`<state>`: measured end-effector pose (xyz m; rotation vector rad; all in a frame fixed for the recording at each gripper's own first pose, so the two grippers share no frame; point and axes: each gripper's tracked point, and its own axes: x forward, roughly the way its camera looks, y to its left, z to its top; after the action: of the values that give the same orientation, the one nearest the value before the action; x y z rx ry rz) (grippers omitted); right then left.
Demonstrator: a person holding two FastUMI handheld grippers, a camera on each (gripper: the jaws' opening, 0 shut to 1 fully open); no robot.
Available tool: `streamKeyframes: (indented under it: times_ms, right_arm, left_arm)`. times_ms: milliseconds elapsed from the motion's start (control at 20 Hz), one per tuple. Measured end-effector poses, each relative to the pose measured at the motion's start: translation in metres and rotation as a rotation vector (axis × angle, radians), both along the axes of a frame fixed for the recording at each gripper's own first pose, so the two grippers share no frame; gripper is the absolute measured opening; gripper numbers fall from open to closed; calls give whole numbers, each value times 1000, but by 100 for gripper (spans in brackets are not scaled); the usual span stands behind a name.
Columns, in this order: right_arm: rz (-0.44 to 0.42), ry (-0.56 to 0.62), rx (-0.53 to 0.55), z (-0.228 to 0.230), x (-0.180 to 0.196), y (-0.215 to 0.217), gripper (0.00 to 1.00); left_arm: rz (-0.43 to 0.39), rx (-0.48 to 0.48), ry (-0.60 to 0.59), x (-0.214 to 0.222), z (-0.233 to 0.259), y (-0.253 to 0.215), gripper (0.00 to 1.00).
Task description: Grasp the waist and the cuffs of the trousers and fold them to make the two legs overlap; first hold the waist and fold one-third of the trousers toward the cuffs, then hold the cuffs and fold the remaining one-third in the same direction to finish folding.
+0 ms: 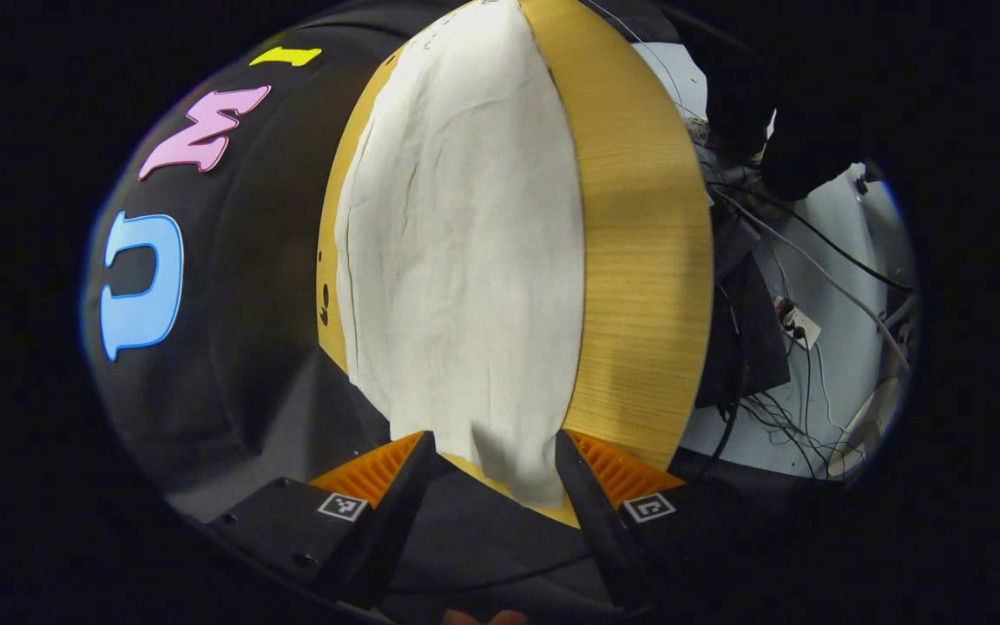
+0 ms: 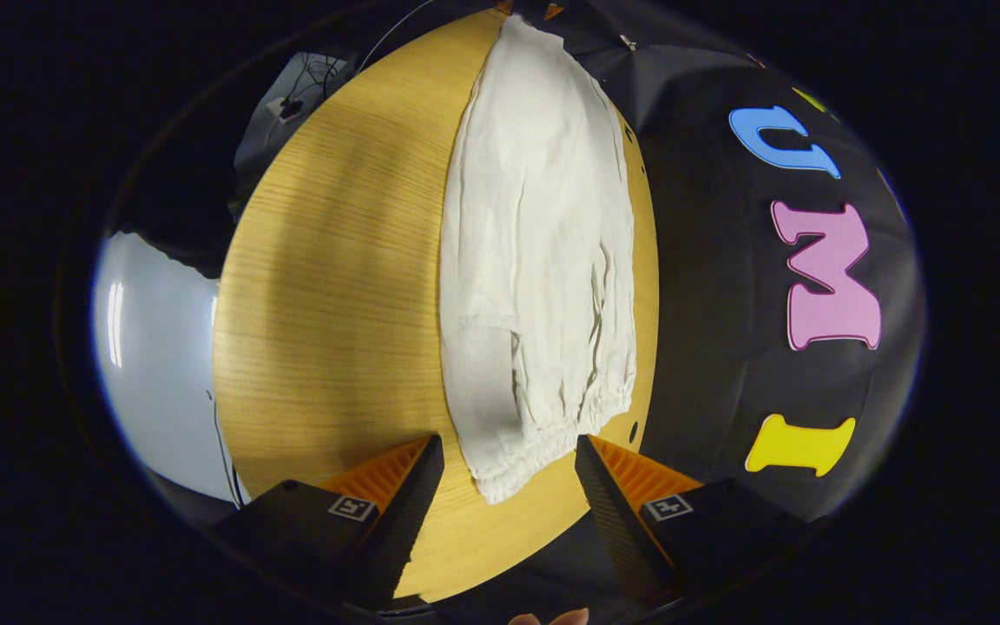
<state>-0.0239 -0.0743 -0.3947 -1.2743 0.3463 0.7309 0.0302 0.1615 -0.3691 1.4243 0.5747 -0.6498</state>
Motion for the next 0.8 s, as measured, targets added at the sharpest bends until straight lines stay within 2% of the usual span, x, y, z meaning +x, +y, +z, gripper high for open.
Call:
streamKeyframes:
  times_ms: [150, 200, 250, 300, 350, 400, 450, 500, 550, 600, 650, 700, 750, 800]
  right_arm:
    - [5, -13, -19, -2, 18, 4, 96]
    - [13, -1, -27, -5, 21, 6, 95]
    - [20, 17, -34, -9, 20, 8, 90]
    - [24, 36, -37, -13, 17, 8, 85]
    - [22, 41, -39, -13, 17, 7, 73]
    - [19, 62, -37, -16, 15, 6, 69]
    - [5, 90, -38, -21, 13, 6, 67]
    - [2, 96, -37, -21, 11, 8, 66]
    - [-2, 115, -44, -25, 8, 8, 48]
    - [-8, 132, -50, -28, 4, 7, 42]
    - [-20, 146, -54, -33, 1, 8, 25]
    - [-39, 155, -47, -30, -1, 7, 14]
    - [-69, 176, -36, -33, 1, 7, 6]
    - [-100, 206, -15, -33, 1, 6, 6]
  left_arm:
    - [-16, 36, 21, 12, -5, -1, 86]
    - [-9, 60, 18, 14, -9, 3, 77]
    - [-9, 70, 12, 17, -10, 2, 64]
    - [-5, 69, 23, 17, -13, -1, 56]
    - [6, 63, 35, 15, -15, -3, 51]
    - [25, 55, 62, 13, -18, -2, 42]
    - [48, 46, 83, 10, -22, -1, 41]
    - [67, 36, 90, 9, -21, -1, 19]
    - [76, 32, 88, 9, -23, -2, 13]
    - [82, 44, 73, 13, -22, 0, 7]
    - [85, 52, 67, 13, -20, 0, 7]
    - [89, 36, 70, 13, -21, -3, 6]
    - [110, 14, 83, 13, -22, -4, 6]
    - [143, -14, 106, 10, -23, -2, 5]
